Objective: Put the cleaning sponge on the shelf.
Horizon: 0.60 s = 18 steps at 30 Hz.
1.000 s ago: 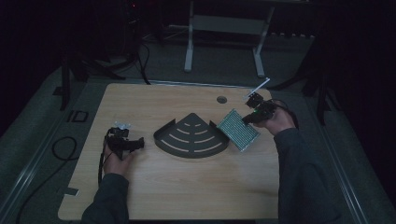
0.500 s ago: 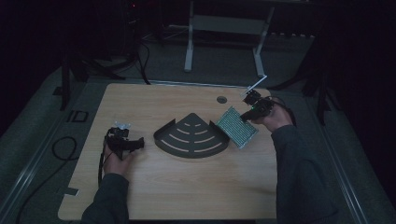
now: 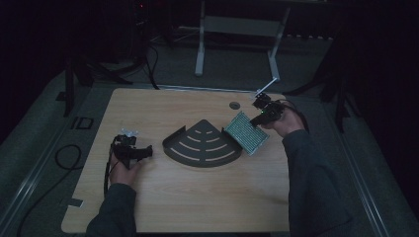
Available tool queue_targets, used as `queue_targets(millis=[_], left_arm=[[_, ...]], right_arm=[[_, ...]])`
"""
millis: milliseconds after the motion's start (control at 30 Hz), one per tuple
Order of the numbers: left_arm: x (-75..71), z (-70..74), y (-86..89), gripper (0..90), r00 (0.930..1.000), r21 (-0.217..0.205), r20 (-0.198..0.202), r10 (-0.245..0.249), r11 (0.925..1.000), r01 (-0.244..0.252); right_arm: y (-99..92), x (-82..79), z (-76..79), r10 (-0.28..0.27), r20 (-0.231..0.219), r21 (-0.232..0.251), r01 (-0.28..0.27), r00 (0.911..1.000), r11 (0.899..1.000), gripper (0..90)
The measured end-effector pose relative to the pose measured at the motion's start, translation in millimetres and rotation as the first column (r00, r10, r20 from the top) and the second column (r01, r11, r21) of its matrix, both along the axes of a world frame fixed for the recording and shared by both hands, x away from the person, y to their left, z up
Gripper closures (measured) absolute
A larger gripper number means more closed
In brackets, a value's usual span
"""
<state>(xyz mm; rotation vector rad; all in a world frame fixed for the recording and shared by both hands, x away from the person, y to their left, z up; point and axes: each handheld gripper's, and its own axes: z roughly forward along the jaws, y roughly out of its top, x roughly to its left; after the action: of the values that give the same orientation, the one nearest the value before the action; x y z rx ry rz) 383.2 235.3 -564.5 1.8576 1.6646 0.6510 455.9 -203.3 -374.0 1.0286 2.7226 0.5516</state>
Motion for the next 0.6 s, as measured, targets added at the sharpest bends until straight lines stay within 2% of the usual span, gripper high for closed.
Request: queue_targets(millis=[600], left_arm=[[0.0,0.0,0.0,1.7,1.0,0.0,0.0,0.0,1.0,0.0]], right_arm=[[18.6,7.3,-2.4,0.018,-0.003,0.007,-0.017,0.9998,1.0,89.8]])
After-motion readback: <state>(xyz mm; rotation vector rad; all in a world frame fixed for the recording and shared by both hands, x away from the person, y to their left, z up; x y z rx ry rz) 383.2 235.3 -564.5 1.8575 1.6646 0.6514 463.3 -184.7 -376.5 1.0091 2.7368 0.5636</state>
